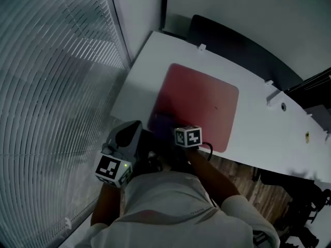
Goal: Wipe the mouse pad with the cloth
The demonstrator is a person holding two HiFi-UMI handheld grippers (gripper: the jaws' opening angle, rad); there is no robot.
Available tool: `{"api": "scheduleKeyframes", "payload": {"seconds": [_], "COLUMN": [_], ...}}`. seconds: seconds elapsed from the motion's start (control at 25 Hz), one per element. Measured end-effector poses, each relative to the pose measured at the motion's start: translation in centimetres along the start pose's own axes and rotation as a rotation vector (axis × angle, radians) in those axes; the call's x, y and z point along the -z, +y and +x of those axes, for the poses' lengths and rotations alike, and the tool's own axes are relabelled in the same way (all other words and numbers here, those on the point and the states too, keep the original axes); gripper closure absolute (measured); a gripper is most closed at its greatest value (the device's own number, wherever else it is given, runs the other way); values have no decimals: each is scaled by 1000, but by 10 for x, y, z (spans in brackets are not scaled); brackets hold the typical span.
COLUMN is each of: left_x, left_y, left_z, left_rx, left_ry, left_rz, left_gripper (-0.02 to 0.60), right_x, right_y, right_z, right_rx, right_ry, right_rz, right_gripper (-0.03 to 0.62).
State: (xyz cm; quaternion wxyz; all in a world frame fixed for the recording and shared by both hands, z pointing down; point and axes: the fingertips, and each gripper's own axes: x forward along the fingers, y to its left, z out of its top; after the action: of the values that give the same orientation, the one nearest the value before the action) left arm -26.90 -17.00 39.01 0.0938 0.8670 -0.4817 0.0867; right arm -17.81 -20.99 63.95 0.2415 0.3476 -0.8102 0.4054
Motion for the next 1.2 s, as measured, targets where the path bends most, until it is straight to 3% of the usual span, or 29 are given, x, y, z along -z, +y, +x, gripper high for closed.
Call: {"api": "scheduleKeyframes", "payload": {"seconds": [0.76,1.2], "left_x": [-5,-10], "left_y": [-197,-259], "left_z": [127,157], "left_rx": [175,261], "left_ry": [-45,-62], "left_rz": [25,30], "left_gripper": [578,578], "right_x": [101,142], "right_y": [-219,-273], "right_z": [-182,-257], "right_rx": [173,268], "right_ry": [-46,-70], "right_rz": [200,319], "right_gripper": [540,540]}}
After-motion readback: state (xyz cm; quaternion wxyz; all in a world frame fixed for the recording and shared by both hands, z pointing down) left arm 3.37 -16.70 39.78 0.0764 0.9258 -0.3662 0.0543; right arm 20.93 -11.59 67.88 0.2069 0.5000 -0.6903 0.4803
